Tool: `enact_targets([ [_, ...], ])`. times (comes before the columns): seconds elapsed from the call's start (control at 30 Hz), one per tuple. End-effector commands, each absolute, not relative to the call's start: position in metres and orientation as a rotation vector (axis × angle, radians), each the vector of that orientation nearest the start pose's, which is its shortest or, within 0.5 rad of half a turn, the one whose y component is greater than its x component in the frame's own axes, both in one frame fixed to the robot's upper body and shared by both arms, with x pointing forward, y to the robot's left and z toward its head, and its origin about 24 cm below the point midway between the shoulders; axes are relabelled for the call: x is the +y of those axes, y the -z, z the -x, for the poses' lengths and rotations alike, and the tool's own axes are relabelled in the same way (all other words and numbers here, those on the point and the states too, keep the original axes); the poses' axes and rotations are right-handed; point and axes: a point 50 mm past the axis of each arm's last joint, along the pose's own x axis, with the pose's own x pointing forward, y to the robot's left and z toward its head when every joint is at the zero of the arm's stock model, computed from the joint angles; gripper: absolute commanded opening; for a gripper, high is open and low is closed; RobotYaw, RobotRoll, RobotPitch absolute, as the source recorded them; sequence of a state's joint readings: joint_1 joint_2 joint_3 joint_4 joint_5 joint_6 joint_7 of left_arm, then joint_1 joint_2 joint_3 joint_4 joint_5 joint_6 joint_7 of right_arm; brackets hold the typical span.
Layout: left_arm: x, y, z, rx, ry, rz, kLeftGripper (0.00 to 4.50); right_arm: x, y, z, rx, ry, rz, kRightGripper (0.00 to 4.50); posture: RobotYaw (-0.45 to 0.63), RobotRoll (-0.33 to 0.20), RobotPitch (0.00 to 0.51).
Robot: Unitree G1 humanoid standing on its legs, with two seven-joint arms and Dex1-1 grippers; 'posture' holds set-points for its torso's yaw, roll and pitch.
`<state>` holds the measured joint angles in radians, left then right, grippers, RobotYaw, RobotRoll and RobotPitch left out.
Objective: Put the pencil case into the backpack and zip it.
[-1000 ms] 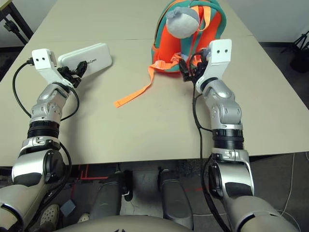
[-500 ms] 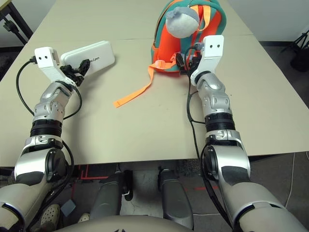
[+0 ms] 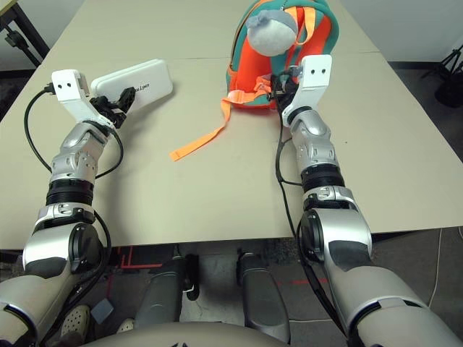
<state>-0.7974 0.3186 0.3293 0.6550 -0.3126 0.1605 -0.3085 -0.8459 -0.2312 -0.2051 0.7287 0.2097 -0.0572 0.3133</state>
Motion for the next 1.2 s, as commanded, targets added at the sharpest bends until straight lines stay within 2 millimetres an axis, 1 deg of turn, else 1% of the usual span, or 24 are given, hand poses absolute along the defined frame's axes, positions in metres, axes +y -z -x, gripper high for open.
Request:
enact_targets([
  [0.03, 0.226, -0.163, -0.384, -0.132, 0.131, 0.222, 3.24, -0.179, -0.163, -0.383, -0.215, -0.254, -0.068, 0.81, -0.06, 0.000, 0.168],
  [0.1, 0.226, -0.163, -0.384, -0.133, 0.130, 0.224, 3.24, -0.183, -0.165, -0.377, -0.218, -0.254, -0.061, 0.81, -0.07, 0.000, 0.175],
  [0.27, 0.225, -0.165, -0.387, -0.135, 0.135, 0.229, 3.24, -0.192, -0.175, -0.355, -0.215, -0.260, -0.036, 0.81, -0.08, 0.000, 0.185],
  [0.37, 0.225, -0.165, -0.387, -0.134, 0.136, 0.231, 3.24, -0.196, -0.183, -0.343, -0.212, -0.264, -0.026, 0.81, -0.09, 0.000, 0.182],
  [0.5, 0.221, -0.164, -0.390, -0.130, 0.151, 0.233, 3.24, -0.202, -0.197, -0.326, -0.203, -0.295, 0.009, 0.81, -0.10, 0.000, 0.172],
  [0.63, 0.216, -0.163, -0.392, -0.126, 0.164, 0.237, 3.24, -0.205, -0.212, -0.313, -0.191, -0.342, 0.080, 0.81, -0.12, 0.000, 0.168],
  [0.77, 0.215, -0.162, -0.394, -0.125, 0.167, 0.239, 3.24, -0.205, -0.224, -0.301, -0.184, -0.355, 0.097, 0.81, -0.13, 0.000, 0.167],
  [0.9, 0.215, -0.162, -0.395, -0.125, 0.170, 0.238, 3.24, -0.204, -0.231, -0.290, -0.178, -0.364, 0.108, 0.81, -0.13, 0.000, 0.168],
  [1.03, 0.216, -0.161, -0.395, -0.121, 0.172, 0.237, 3.24, -0.206, -0.239, -0.284, -0.172, -0.367, 0.119, 0.81, -0.14, 0.000, 0.170],
  [1.1, 0.216, -0.161, -0.396, -0.117, 0.175, 0.234, 3.24, -0.205, -0.239, -0.280, -0.155, -0.388, 0.123, 0.81, -0.14, 0.000, 0.169],
  [1.2, 0.215, -0.161, -0.398, -0.116, 0.177, 0.233, 3.24, -0.200, -0.233, -0.277, -0.129, -0.415, 0.115, 0.81, -0.15, 0.000, 0.166],
])
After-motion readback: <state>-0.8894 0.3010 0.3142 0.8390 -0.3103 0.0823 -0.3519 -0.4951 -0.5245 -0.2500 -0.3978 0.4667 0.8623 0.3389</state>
